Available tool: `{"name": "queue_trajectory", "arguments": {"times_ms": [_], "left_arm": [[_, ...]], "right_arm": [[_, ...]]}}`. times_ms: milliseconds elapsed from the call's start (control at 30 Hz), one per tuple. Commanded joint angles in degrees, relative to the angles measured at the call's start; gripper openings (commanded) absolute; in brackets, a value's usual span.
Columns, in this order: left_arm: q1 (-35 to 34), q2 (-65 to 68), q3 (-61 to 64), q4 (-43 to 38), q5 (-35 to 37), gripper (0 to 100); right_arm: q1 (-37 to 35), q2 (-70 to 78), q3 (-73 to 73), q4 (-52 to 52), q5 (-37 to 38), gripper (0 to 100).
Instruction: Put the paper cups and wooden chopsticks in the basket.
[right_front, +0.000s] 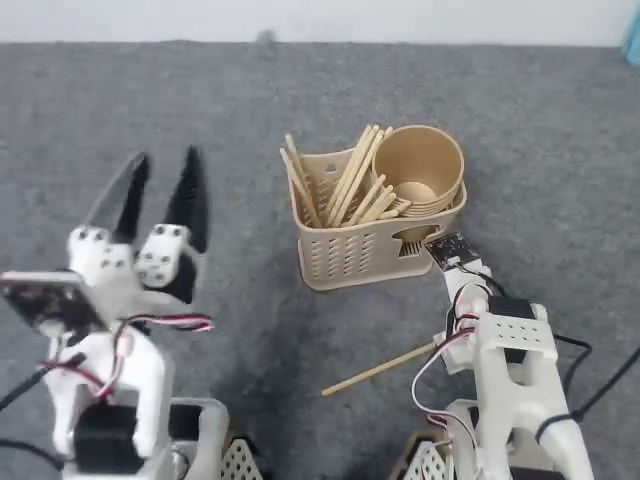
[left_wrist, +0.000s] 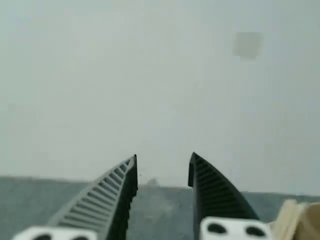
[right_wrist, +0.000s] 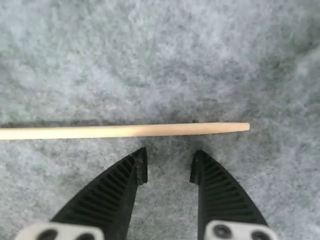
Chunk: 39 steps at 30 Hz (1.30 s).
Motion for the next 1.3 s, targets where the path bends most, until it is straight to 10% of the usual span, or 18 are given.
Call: {"name": "queue_trajectory", "arguments": {"times_ms": [0,167,367,767,1000,1267], "left_arm": [[-9.41,-2.2,5.49,4.13,0.09,17],[-19.43,-5.8,20.62,3.96,0.09,17],[-28.4,-15.47,37.58,4.04,-0.26,17],[-26.81,-18.11,43.47,5.45,-4.13,17],[-26.73,-18.11,43.47,5.54,-4.22,17],[-26.64,-18.02,43.47,5.19,-4.22,17]], "right_arm": [[-0.13,-0.04,0.97,0.75,0.62,15.4],[-0.66,-0.13,0.62,2.95,3.69,15.4],[2.42,-3.82,-2.29,14.9,24.09,15.4],[-5.58,-28.09,-15.74,43.82,64.62,15.8],[-26.59,-33.1,-14.33,43.65,62.24,15.9],[-45.58,-33.01,-12.04,27.21,31.21,15.8]]}}
